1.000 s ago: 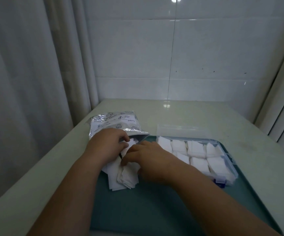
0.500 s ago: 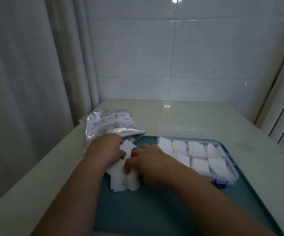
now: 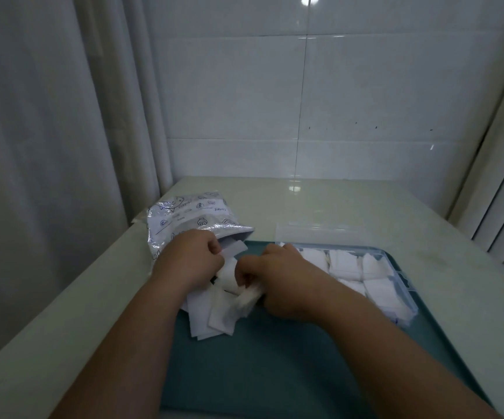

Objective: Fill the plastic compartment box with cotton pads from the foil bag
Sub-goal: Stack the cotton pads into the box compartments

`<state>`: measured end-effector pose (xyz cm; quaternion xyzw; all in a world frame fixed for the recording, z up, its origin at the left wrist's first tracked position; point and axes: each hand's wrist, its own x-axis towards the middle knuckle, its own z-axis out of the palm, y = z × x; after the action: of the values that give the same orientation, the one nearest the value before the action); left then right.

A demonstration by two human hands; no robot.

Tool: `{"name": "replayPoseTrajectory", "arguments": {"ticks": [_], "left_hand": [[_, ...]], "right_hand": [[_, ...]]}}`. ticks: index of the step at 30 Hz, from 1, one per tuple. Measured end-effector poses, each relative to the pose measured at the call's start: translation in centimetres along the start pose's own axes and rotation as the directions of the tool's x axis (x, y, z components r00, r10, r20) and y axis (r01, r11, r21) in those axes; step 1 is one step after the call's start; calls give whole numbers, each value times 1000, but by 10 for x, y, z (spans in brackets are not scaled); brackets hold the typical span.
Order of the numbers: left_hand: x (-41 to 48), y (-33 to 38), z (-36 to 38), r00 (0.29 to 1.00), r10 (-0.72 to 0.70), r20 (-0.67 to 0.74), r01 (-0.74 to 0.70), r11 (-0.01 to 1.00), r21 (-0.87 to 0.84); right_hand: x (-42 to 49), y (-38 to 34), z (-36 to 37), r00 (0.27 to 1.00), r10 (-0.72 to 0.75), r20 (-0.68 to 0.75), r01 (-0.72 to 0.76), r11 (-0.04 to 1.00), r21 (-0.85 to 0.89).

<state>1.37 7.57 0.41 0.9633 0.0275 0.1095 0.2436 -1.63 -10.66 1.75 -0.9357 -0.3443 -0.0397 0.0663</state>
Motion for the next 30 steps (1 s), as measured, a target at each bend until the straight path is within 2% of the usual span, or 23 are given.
{"name": "replayPoseTrajectory", "arguments": {"ticks": [3,5,11,15,18,23,27,28,30], "left_hand": [[-4,6,-3,999,-15,-49,4,976,-219],[-7,11,-5,998,-27,-50,8,939,-343],[-13,28,-3,999,-45,24,51,849,-525],[-12,46,-5,999,0,35,20,832,-555],[-9,59,-5,1000,-27,4,25,831,-555],[-8,82,0,992,-88,86,123,695,-709],[-15,88,15,992,-85,98,130,635,-762],[-17,88,19,992,-66,109,126,610,-782],[-23,89,25,990,-12,144,126,562,-818]], "right_hand": [[-3,10,-9,998,31,-49,-30,999,28],[-8,19,-15,990,116,-76,-109,991,81],[-18,39,-22,917,372,-146,-294,876,382],[-20,49,-25,847,495,-194,-292,737,609],[-21,50,-26,790,589,-170,-257,570,781],[-30,53,-23,777,625,-71,-169,317,933],[-37,60,-21,788,616,-14,-94,143,985],[-37,61,-20,800,600,-1,-100,134,986],[-38,62,-17,815,580,5,-135,181,974]]}}
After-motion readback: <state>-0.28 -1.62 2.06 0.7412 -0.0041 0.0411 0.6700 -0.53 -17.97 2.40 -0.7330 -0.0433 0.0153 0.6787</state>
